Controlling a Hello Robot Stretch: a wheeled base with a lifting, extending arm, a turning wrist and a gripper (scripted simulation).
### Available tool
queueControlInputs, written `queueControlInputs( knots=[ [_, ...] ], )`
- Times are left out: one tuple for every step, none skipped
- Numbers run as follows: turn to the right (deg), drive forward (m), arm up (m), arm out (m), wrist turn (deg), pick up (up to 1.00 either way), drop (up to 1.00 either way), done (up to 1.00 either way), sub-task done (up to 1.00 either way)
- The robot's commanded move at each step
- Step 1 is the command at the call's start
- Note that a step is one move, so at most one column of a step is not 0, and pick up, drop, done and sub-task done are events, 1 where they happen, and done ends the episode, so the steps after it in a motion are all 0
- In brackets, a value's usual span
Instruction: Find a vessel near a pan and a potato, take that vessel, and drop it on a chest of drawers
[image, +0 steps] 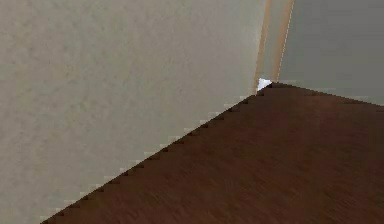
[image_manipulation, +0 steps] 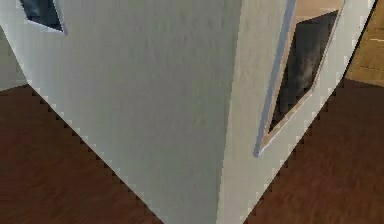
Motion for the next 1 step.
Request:
queueControlInputs(
  knots=[
    [24.0,0.0,0.0,0.0,0.0,0.0,0.0,0.0,0.0]
  ],
)
